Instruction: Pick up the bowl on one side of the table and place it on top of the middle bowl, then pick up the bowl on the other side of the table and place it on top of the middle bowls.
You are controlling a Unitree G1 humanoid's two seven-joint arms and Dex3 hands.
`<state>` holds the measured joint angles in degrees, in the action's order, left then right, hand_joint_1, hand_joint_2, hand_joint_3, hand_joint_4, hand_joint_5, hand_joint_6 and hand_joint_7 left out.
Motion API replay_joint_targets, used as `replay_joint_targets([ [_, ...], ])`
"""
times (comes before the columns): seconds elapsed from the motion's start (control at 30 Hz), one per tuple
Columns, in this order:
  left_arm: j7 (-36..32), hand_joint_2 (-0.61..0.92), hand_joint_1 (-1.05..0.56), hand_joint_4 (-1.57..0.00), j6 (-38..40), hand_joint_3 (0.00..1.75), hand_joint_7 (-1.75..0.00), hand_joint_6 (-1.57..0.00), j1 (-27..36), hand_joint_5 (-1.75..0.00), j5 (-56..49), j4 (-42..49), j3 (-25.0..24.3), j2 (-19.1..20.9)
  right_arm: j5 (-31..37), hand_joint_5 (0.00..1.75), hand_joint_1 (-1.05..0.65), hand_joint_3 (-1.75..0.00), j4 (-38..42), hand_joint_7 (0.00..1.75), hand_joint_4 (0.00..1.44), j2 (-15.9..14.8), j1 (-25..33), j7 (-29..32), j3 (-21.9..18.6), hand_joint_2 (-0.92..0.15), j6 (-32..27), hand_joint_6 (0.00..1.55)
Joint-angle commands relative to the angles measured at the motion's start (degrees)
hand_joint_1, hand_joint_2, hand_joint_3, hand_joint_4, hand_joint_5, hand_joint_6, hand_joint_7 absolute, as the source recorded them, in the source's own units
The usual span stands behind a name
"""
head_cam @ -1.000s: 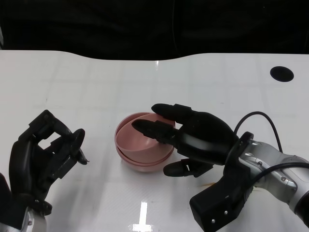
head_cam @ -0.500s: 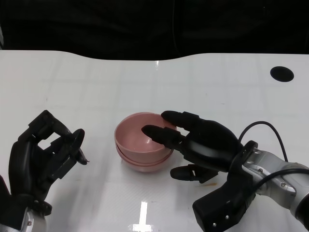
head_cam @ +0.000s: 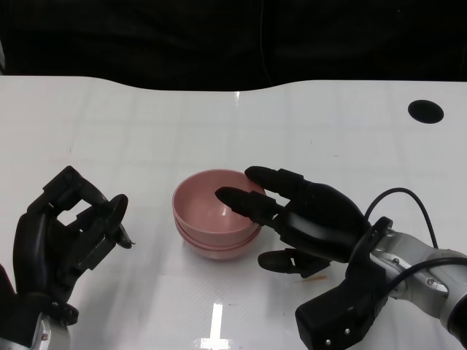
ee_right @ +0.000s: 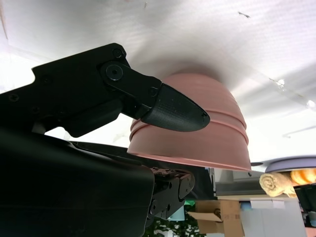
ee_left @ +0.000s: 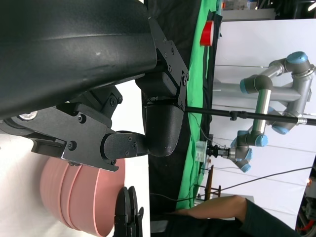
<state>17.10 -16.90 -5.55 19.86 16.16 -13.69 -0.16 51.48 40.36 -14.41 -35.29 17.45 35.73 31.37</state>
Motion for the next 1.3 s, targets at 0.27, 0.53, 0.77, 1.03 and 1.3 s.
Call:
replay_joint_targets([
  [0.27,-0.3,0.86,-0.10,-0.98,-0.1,0.40,-1.75,-0.69,-0.1,-1.75,-0.2,0.2,-0.3,0.9,-4.3,0.00,-0.95,-0.94,-11.2,0.00,0.00,-3.8,4.1,-0.4,-4.9,-0.92,0.5,0.00],
  [0.53,0.5,0.86,-0.11,-0.96,-0.5,0.39,-1.75,-0.68,-0.2,-1.75,0.2,0.9,-0.5,1.1,-8.4,0.04,-0.63,-0.24,-14.0,0.04,0.10,-2.3,9.0,6.2,-10.2,-0.92,2.9,0.14],
  [0.77,0.6,0.85,-0.11,-0.97,-0.3,0.39,-1.75,-0.68,-0.1,-1.75,1.9,0.2,-0.8,0.6,-19.6,0.26,-0.41,-0.12,-13.2,0.14,0.52,1.6,14.5,12.1,-18.8,-0.92,7.5,0.48],
  [1.03,0.1,0.84,-0.13,-0.98,-0.1,0.39,-1.75,-0.69,0.2,-1.75,1.9,-0.4,-0.9,0.3,-37.3,0.29,-0.14,-0.35,-21.4,0.04,0.76,5.1,23.4,1.2,-25.9,-0.81,3.8,0.74],
  [1.3,0.9,0.84,-0.12,-0.99,0.1,0.41,-1.75,-0.70,0.4,-1.75,2.5,-0.6,-1.1,0.4,-57.1,0.11,-0.08,-0.35,-29.4,0.02,1.09,8.5,30.2,-12.7,-32.2,-0.89,-7.0,0.98],
])
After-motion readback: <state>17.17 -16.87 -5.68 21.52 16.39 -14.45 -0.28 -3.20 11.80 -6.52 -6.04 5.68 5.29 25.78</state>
